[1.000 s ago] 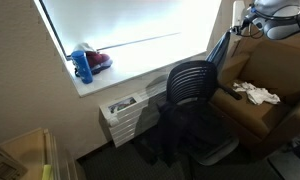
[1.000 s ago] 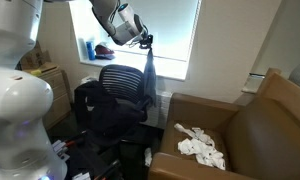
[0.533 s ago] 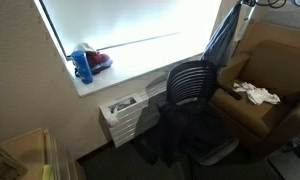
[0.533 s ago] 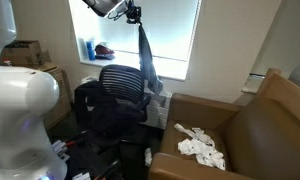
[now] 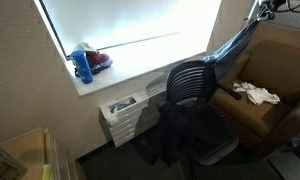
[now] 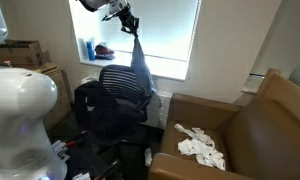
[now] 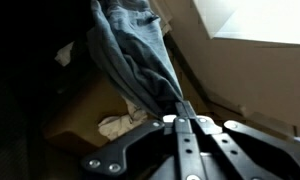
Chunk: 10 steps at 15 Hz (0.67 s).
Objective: Hang the pair of trousers on the left side and hang the blue shirt on the right side of the chair
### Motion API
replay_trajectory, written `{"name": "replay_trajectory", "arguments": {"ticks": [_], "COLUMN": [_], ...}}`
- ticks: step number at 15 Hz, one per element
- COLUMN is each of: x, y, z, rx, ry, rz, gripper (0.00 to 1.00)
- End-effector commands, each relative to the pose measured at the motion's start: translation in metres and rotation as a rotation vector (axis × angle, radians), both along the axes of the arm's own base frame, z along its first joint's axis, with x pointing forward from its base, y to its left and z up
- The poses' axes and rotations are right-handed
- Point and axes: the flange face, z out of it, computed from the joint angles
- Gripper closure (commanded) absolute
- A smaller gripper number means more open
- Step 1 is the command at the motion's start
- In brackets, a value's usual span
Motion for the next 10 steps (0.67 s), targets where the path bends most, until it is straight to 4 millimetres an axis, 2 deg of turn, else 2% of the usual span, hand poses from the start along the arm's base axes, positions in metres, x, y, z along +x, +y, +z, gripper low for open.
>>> {"name": "replay_trajectory", "arguments": {"ticks": [1,2,4,10], "x": [0.004,0.007,0.009,0.014], "y": [-0.046,-0.055,-0.059,-0.009], "z": [-0.047,-0.062,-0.085,-0.145], "rx": [0.041,0.042,0.015,-0.204], "ry": [0.181,0.217,0.226,0.07], "rz": [-0.036,-0.046,-0.007,0.205], "gripper": [1.0,1.0,1.0,1.0]}}
